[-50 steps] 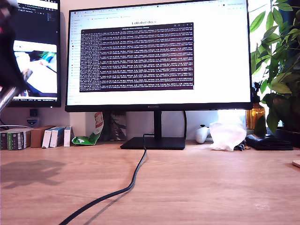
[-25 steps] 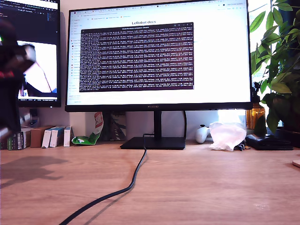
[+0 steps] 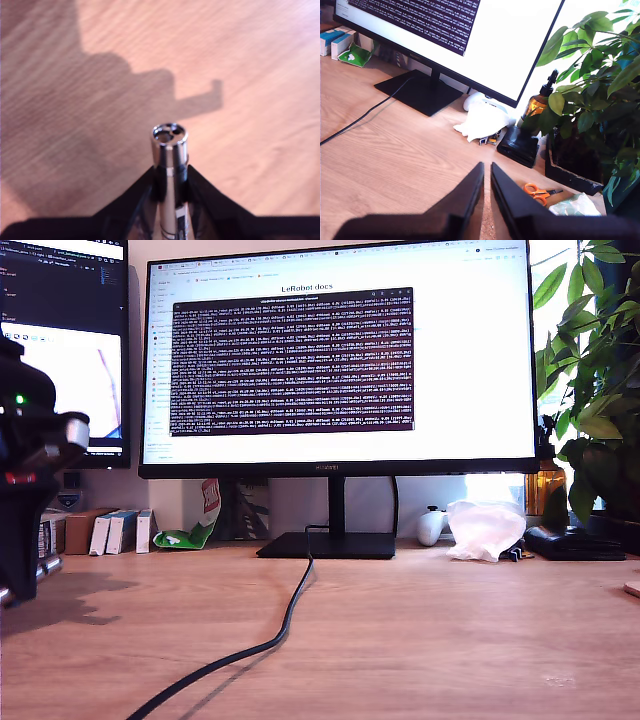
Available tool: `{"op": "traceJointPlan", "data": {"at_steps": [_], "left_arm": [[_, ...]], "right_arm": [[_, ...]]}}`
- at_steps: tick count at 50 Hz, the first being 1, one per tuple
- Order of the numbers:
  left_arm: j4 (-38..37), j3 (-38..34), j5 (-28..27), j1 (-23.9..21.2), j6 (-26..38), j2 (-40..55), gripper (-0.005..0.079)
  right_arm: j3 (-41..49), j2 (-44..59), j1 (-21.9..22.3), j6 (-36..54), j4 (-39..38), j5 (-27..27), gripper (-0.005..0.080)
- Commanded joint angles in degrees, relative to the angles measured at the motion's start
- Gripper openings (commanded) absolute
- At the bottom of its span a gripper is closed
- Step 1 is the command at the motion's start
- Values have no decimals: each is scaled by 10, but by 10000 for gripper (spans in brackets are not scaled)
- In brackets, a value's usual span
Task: Pick the metallic laser pointer with your right arm, pass it to your left arm, then place it down to the left side of the table
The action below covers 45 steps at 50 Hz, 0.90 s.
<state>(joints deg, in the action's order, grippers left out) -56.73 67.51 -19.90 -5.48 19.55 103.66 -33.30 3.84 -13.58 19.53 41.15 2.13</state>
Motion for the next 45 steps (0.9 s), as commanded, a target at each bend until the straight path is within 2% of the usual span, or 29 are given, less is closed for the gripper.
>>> {"op": "traceJointPlan", "data": {"at_steps": [1, 5, 15, 28, 38, 41, 45], "left_arm": [[5, 0, 3, 2, 4, 10, -21], [16, 0, 14, 2, 4, 10, -2], [34, 0, 30, 2, 4, 10, 186], [39, 12, 29, 2, 5, 9, 186], [-9, 87, 4, 2, 4, 8, 185], [-26, 118, -8, 2, 4, 8, 150], [-37, 155, -7, 2, 6, 8, -38]], "right_arm": [[5, -1, -2, -2, -6, -2, -13], [5, -1, -2, -2, -5, -2, -13], [5, -1, -2, -2, -5, -3, -13], [5, -1, -2, -3, 3, -3, -13], [5, -1, -2, -2, -2, -3, -13], [5, -1, -2, -2, -9, -3, -13], [5, -1, -2, -2, -19, -3, -13]]}}
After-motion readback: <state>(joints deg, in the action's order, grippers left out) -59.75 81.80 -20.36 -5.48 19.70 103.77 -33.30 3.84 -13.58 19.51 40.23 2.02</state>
